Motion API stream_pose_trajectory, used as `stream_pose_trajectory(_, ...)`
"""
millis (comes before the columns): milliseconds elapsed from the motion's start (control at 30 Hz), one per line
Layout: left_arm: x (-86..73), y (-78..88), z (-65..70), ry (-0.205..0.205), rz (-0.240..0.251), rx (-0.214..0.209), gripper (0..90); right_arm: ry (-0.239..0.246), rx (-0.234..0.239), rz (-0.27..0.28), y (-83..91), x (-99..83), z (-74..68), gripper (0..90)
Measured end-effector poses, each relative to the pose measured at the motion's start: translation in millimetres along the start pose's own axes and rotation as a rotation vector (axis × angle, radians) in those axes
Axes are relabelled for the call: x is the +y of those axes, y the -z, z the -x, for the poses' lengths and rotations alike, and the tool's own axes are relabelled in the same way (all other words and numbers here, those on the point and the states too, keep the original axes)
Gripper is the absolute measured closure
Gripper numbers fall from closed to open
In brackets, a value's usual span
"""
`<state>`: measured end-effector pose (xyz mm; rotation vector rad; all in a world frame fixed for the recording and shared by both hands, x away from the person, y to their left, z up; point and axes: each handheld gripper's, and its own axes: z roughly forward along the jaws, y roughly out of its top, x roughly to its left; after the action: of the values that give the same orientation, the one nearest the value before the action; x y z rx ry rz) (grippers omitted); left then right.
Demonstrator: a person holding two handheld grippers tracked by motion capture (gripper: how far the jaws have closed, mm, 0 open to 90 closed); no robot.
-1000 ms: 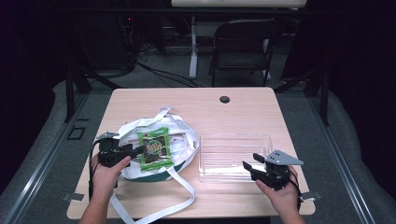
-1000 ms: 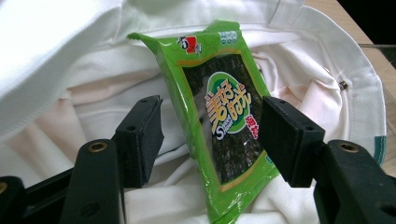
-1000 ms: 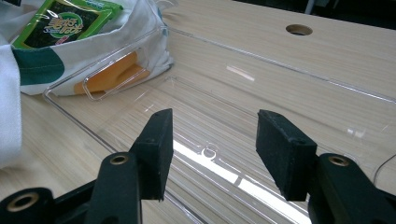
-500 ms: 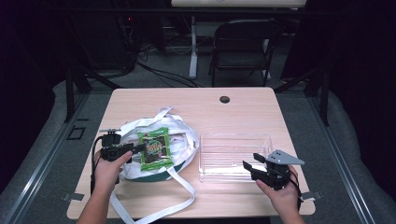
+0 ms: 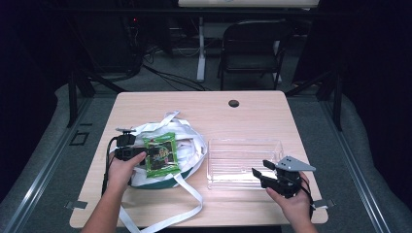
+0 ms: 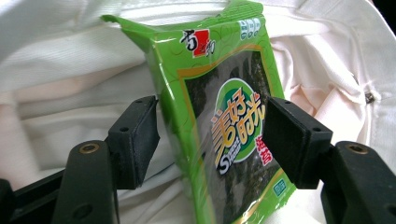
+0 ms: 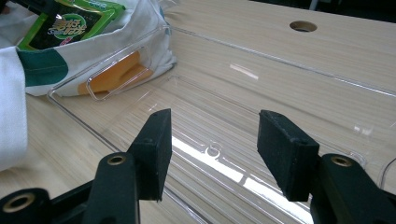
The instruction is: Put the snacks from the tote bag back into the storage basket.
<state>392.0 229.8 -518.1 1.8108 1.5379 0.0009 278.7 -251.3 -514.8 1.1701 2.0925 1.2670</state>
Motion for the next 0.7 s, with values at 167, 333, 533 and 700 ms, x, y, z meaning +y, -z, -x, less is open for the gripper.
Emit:
stream_pose_trajectory(167,0.5,-6.5,-0.5,0.008,-0.022,-0.001,35.7,-0.001,0.001,0.004,0.5,-0.1,0.5,45.0)
stream_pose_trajectory(333,0.5,-12.9,-2.1,0.011,-0.051,-0.022,35.7,-0.007,-0.001,0.006,0.9,-0.3,0.9,45.0)
stream_pose_trajectory(533,1.8,-15.8,-2.3,0.021,-0.063,-0.04,35.2,-0.005,0.003,0.005,0.3,-0.3,0.4,45.1)
stream_pose_trajectory(700,1.8,-19.1,-2.6,0.025,-0.078,-0.044,35.1,-0.005,0.0,0.006,0.7,-0.3,0.7,45.1)
